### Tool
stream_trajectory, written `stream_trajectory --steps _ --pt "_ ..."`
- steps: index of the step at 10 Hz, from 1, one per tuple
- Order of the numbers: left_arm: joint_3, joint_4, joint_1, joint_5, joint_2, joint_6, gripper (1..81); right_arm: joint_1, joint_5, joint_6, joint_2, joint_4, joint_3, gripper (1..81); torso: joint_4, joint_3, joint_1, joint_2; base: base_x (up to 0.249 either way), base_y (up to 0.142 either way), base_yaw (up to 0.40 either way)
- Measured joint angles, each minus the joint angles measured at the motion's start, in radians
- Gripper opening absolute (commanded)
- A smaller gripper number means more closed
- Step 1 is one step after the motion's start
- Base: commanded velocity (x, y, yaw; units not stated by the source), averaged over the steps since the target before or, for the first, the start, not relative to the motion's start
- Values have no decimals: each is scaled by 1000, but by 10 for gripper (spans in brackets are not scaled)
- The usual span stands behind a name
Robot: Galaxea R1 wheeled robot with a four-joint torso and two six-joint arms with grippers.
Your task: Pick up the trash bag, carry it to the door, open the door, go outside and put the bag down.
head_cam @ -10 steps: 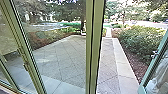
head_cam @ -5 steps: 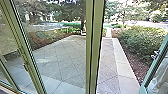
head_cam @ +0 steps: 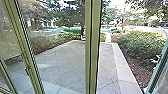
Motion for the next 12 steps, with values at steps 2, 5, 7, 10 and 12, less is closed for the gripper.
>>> stream_trajectory --steps 2,5,7,10,12 --pt "0 0 9 1 0 0 10 5 6 -6 1 -2 -30 811 0 16 -1 -1 0 0 0" --pt "0 1 8 1 0 0 10 -11 9 -6 56 -2 -112 811 0 13 -2 -2 0 0 0" --pt "0 1 -3 0 0 0 10 -35 30 -7 112 -13 -221 811 0 14 -2 -2 0 0 0" --pt "-5 1 -9 0 0 0 10 -98 116 -14 223 -32 -329 811 0 14 -2 -2 0 0 0" --pt "-5 2 -11 0 0 0 10 -137 147 -14 247 -39 -339 811 0 14 -2 -2 0 0 0"
